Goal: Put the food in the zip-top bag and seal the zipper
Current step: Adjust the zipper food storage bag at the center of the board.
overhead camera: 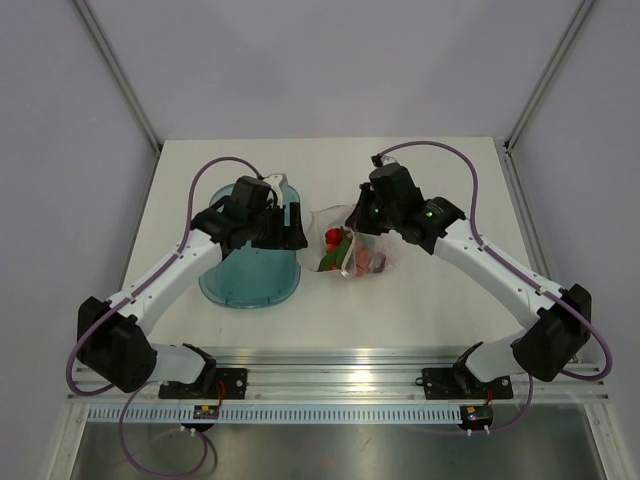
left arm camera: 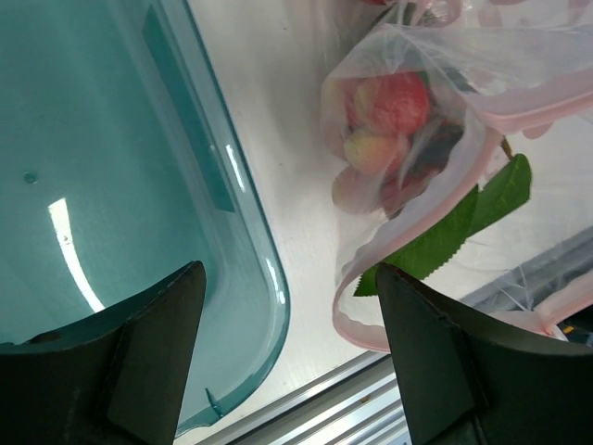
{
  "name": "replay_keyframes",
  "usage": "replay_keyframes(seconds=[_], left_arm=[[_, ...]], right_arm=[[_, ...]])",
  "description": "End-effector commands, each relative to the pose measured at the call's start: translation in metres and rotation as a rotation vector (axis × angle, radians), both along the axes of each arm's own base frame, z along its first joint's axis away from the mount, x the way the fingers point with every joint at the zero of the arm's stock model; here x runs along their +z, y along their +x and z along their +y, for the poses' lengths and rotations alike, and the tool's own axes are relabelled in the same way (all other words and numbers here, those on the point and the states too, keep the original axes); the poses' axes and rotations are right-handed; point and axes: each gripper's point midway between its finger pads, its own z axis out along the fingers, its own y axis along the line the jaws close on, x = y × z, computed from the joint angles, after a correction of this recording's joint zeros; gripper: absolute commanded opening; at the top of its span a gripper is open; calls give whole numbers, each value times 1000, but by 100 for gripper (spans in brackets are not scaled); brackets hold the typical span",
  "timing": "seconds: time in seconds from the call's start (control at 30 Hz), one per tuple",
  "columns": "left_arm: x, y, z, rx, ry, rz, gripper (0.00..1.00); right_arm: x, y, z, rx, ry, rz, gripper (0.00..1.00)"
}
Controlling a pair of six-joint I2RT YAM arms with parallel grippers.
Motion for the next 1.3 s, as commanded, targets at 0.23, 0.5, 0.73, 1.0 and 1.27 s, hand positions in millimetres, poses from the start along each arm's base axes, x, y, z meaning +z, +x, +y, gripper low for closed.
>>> replay_keyframes(seconds=[0.23, 0.5, 0.73, 1.0, 1.27], left_arm=[[26, 9, -25, -40, -125, -74, 57], [29, 21, -43, -12, -172, -6, 24], [80, 46, -70, 82, -361, 33, 0], [81, 63, -89, 128, -438, 116, 0], [86, 63, -87, 131, -447, 116, 0]], right_arm=[[22, 2, -4, -4, -3, -66, 0], [20, 4, -14, 3, -83, -82, 0], [58, 1, -14, 133, -161, -156, 75], [57, -62, -44, 196, -82, -349, 78], [0, -84, -48, 218, -120, -372, 72]])
